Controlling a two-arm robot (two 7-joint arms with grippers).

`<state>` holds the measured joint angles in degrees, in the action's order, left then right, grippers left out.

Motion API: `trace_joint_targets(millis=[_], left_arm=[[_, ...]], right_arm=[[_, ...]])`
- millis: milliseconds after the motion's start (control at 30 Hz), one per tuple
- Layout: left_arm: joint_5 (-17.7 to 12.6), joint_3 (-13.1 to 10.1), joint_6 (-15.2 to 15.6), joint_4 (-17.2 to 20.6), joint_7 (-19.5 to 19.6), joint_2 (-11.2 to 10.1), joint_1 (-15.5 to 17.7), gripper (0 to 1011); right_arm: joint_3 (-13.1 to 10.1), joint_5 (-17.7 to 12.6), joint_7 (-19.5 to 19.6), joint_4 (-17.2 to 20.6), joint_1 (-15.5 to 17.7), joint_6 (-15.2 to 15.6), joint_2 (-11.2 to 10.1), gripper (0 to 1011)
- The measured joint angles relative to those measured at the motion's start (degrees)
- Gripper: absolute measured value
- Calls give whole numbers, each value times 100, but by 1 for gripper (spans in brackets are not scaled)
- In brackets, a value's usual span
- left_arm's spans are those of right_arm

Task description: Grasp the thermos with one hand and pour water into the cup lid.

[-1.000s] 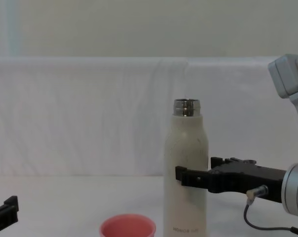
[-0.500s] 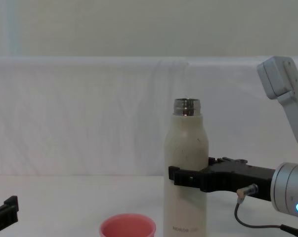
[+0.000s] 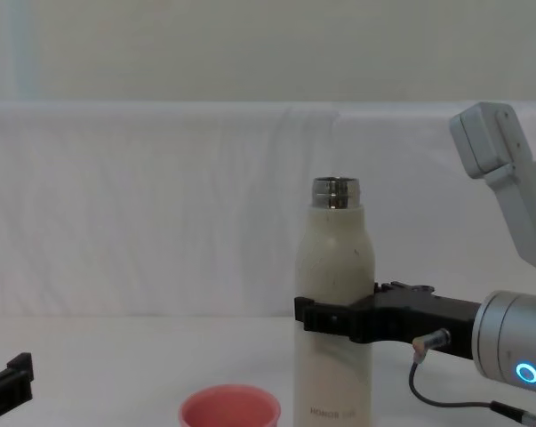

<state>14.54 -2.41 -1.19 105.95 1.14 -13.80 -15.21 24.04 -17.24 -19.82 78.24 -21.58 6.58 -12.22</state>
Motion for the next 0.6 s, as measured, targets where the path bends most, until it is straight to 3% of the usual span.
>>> trace_joint_targets(millis=[600], left_arm=[[0,0,0,0,0,0,0,1001]], right_arm=[[3,52,47,-126,-63,-58,100,1000]])
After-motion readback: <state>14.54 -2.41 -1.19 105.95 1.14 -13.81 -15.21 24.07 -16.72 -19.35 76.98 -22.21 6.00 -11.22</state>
